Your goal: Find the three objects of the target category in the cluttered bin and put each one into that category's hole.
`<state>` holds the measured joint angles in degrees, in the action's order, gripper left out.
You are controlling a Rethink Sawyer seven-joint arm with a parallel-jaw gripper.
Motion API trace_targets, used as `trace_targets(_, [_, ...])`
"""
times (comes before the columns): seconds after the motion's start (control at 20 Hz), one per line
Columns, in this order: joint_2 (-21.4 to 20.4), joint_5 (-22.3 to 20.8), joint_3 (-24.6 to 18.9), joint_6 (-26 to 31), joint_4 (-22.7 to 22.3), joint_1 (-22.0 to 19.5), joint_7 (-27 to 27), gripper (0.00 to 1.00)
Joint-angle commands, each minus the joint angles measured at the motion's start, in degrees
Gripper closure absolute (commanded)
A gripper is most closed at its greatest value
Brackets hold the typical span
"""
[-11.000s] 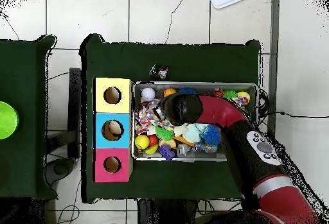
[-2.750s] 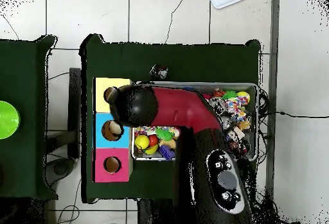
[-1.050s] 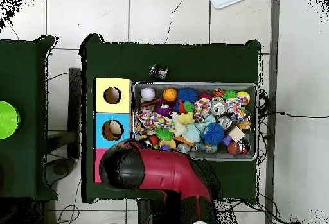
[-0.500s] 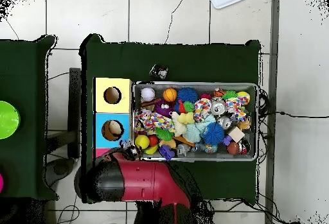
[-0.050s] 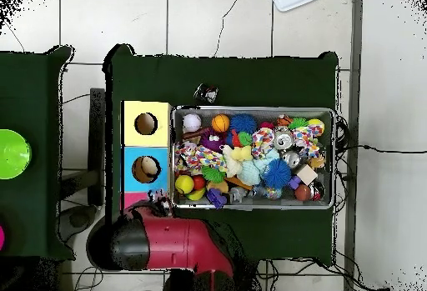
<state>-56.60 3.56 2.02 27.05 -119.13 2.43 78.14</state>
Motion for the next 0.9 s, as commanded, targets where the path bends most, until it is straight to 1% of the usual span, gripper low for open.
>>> trace_targets(0.05, [3.6, 4.1, 0.7, -3.3, -1.3, 1.2, 18.5, 1.00])
trace_targets(0.15, [4.4, 4.9, 0.5, -4.8, -1.5, 1.9, 18.7, 1.00])
trace_targets(0.55, [7.0, 8.0, 1.1, -7.3, -0.1, 6.3, 20.6, 1.00])
trace_targets(0.9, [7.4, 9.3, 2.7, -5.6, 2.0, 9.5, 22.0, 1.00])
